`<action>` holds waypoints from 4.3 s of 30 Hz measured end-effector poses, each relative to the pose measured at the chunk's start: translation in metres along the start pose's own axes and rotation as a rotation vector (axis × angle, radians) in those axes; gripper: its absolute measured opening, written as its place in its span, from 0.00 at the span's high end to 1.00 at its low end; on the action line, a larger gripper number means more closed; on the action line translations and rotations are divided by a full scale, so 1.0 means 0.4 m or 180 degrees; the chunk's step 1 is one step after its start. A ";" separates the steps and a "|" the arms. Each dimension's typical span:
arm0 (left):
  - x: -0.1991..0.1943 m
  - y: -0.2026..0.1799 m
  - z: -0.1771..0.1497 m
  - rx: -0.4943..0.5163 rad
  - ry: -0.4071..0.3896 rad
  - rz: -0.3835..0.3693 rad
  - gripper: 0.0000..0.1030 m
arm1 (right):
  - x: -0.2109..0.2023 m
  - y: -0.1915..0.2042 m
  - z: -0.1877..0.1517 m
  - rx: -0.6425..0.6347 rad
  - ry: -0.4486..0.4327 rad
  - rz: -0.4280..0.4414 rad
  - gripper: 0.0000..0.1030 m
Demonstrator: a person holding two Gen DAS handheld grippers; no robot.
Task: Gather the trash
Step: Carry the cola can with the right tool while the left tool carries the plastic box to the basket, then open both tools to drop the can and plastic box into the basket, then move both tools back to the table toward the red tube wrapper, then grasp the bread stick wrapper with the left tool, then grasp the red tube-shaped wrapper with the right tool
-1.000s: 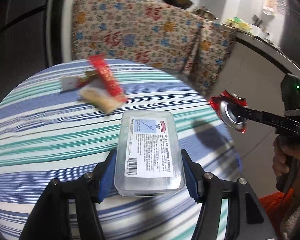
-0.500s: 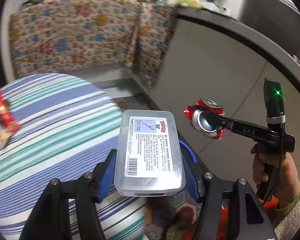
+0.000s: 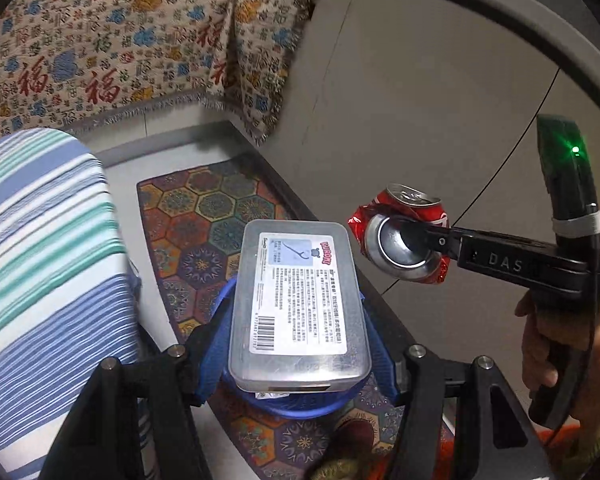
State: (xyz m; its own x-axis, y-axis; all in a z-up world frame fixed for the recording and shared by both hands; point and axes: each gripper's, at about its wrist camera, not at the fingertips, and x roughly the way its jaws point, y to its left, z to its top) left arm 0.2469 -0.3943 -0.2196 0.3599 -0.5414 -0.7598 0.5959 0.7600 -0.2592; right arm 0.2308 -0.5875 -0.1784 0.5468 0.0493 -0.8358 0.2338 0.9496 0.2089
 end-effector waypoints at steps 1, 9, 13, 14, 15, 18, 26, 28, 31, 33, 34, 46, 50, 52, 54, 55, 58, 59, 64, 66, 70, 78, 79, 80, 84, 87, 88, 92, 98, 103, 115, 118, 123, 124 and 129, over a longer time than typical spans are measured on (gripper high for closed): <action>0.013 -0.002 0.002 -0.0001 0.0015 0.0000 0.40 | 0.004 -0.005 -0.002 -0.0003 0.0017 -0.0011 0.68; 0.096 -0.010 0.005 0.0040 0.0120 0.0015 0.39 | 0.031 -0.032 -0.004 0.0103 0.0095 -0.0069 0.68; 0.142 -0.016 -0.002 0.0072 0.0193 -0.0025 0.32 | 0.050 -0.044 0.000 0.0243 0.0055 -0.0063 0.58; 0.156 -0.013 -0.002 0.0052 0.0220 -0.0055 0.31 | 0.052 -0.050 0.000 0.0284 0.0046 -0.0058 0.53; 0.165 -0.012 0.000 0.0036 0.0226 -0.0071 0.30 | 0.052 -0.056 0.001 0.0325 0.0033 -0.0039 0.51; 0.167 -0.005 0.000 -0.0009 0.0216 -0.0074 0.30 | 0.043 -0.062 0.000 0.0374 0.0010 -0.0019 0.47; -0.009 0.006 -0.001 -0.0034 -0.0090 -0.0094 0.30 | -0.009 -0.017 0.024 0.0238 -0.0226 -0.0125 0.17; -0.075 0.017 -0.012 -0.0021 -0.0157 -0.0019 0.30 | -0.018 0.015 0.030 0.0137 -0.0275 -0.0168 0.16; -0.166 0.058 -0.040 -0.0054 -0.0234 0.0182 0.30 | -0.035 0.083 0.035 -0.0058 -0.0364 -0.0145 0.16; -0.211 0.095 -0.062 -0.0086 -0.0261 0.0342 0.30 | -0.047 0.135 0.036 -0.0208 -0.0444 -0.0106 0.13; -0.239 0.122 -0.078 -0.0125 -0.0269 0.0450 0.30 | -0.054 0.169 0.034 -0.0309 -0.0505 -0.0084 0.12; -0.442 0.489 -0.244 -0.0889 -0.0268 0.1773 0.30 | -0.005 0.576 -0.043 -0.1236 -0.0502 0.0580 0.10; -0.468 0.555 -0.260 -0.1024 -0.0261 0.1934 0.30 | 0.027 0.689 -0.083 -0.1563 -0.0412 0.0670 0.10; -0.475 0.575 -0.271 -0.1063 -0.0241 0.1954 0.30 | 0.042 0.722 -0.097 -0.1678 -0.0365 0.0693 0.10; -0.475 0.591 -0.276 -0.1083 -0.0221 0.1970 0.30 | 0.056 0.758 -0.114 -0.1799 -0.0305 0.0703 0.10; -0.470 0.596 -0.273 -0.1090 -0.0212 0.1976 0.30 | 0.062 0.768 -0.121 -0.1846 -0.0287 0.0697 0.10; -0.460 0.612 -0.274 -0.1107 -0.0167 0.1969 0.29 | 0.084 0.794 -0.134 -0.1953 -0.0216 0.0692 0.10; -0.463 0.616 -0.278 -0.1113 -0.0195 0.1945 0.28 | 0.091 0.800 -0.138 -0.1973 -0.0186 0.0695 0.10; -0.469 0.628 -0.281 -0.1121 -0.0215 0.1904 0.24 | 0.121 0.834 -0.166 -0.2115 -0.0041 0.0694 0.10; -0.474 0.633 -0.282 -0.1121 -0.0216 0.1881 0.24 | 0.130 0.846 -0.177 -0.2165 -0.0007 0.0683 0.10; -0.521 0.669 -0.277 -0.1372 -0.0425 0.1618 0.24 | 0.133 0.862 -0.177 -0.2162 0.0009 0.0715 0.10; -0.525 0.726 -0.126 -0.1546 -0.0670 0.1749 0.24 | 0.147 0.871 -0.177 -0.2075 0.0037 0.0769 0.03; -0.510 0.740 -0.112 -0.1589 -0.0654 0.1782 0.24 | 0.147 0.869 -0.175 -0.2073 0.0041 0.0769 0.02; -0.494 0.756 -0.103 -0.1653 -0.0614 0.1803 0.24 | 0.148 0.870 -0.175 -0.2072 0.0042 0.0766 0.02; -0.452 0.810 -0.093 -0.1853 -0.0505 0.1803 0.24 | 0.147 0.869 -0.176 -0.2070 0.0043 0.0778 0.02; -0.454 0.809 -0.102 -0.1773 -0.0540 0.1832 0.40 | 0.149 0.870 -0.175 -0.2070 0.0045 0.0783 0.01; -0.456 0.805 -0.110 -0.1701 -0.0536 0.1811 0.61 | 0.149 0.871 -0.175 -0.2071 0.0047 0.0786 0.01; -0.473 0.798 -0.134 -0.1507 -0.0430 0.1729 0.79 | 0.151 0.872 -0.175 -0.2071 0.0054 0.0786 0.01; -0.544 0.739 -0.191 -0.1051 -0.0139 0.1641 0.79 | 0.153 0.869 -0.173 -0.2068 0.0050 0.0779 0.01; -0.576 0.711 -0.260 -0.1007 0.0044 0.1527 0.73 | 0.154 0.868 -0.174 -0.2068 0.0050 0.0774 0.00; -0.559 0.742 -0.307 -0.0975 -0.0162 0.1803 0.21 | 0.157 0.865 -0.168 -0.2045 0.0071 0.0746 0.00; -0.563 0.752 -0.305 -0.0956 -0.0155 0.1795 0.20 | 0.166 0.885 -0.157 -0.2024 0.0083 0.0739 0.00; -0.562 0.760 -0.302 -0.0940 -0.0150 0.1773 0.19 | 0.216 0.980 -0.116 -0.2195 0.0117 0.0887 0.00; -0.562 0.761 -0.303 -0.0936 -0.0151 0.1765 0.19 | 0.232 1.010 -0.103 -0.2278 0.0129 0.0953 0.00; -0.571 0.776 -0.309 -0.0912 -0.0150 0.1746 0.19 | 0.293 1.135 -0.040 -0.2532 0.0193 0.1214 0.13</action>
State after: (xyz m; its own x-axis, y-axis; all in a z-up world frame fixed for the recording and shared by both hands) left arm 0.2609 0.0098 -0.2002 0.5943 -0.0549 -0.8024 0.1011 0.9949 0.0068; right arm 0.3880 -0.1455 -0.1896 0.4244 0.4015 -0.8116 -0.5966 0.7982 0.0828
